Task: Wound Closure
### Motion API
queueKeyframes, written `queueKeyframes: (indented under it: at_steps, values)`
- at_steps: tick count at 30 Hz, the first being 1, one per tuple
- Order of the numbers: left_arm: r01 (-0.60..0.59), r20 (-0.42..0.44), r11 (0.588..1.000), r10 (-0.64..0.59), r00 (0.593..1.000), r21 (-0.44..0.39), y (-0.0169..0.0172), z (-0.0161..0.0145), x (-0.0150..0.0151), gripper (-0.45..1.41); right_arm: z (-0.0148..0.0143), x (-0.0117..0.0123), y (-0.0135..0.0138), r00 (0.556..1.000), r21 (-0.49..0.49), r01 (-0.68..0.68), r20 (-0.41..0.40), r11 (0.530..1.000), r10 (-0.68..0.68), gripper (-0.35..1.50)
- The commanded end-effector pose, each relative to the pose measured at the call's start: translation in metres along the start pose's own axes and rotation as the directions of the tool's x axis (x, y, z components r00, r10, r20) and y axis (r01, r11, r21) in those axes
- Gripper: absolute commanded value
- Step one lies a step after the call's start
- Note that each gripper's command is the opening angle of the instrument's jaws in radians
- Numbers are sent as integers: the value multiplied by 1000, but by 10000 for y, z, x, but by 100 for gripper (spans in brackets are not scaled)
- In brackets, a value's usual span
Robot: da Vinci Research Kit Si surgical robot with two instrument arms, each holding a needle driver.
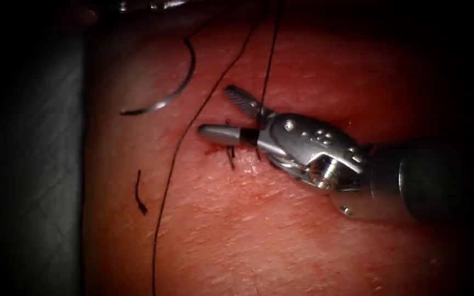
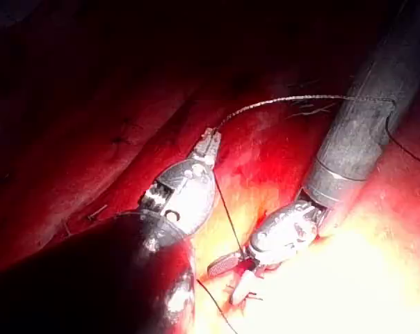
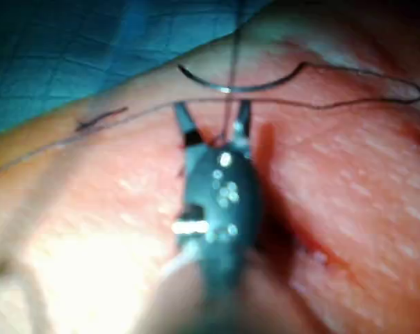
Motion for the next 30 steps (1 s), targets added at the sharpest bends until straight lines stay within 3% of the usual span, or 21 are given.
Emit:
queueKeyframes:
  at_steps: [1, 27, 29, 30]
  values:
    - [-1, -2, 1000, 1, 1000, 0, 0, 6, -2, -45, 9, -8, -7, 1000, 2, -1, -1, 1000, 1, 121]
    - [-11, -6, 1000, 11, 1000, -8, 7, 5, 1, -45, 2, 8, -3, 998, -5, -16, -60, 1000, 16, 73]
    - [-12, -7, 1000, 12, 1000, -8, 8, 5, 1, -45, 1, 10, -4, 998, -4, -17, -66, 1000, 17, 46]
    - [-12, -7, 1000, 12, 1000, -8, 9, 5, 1, -45, 0, 10, -5, 998, -4, -11, -69, 1000, 11, 2]
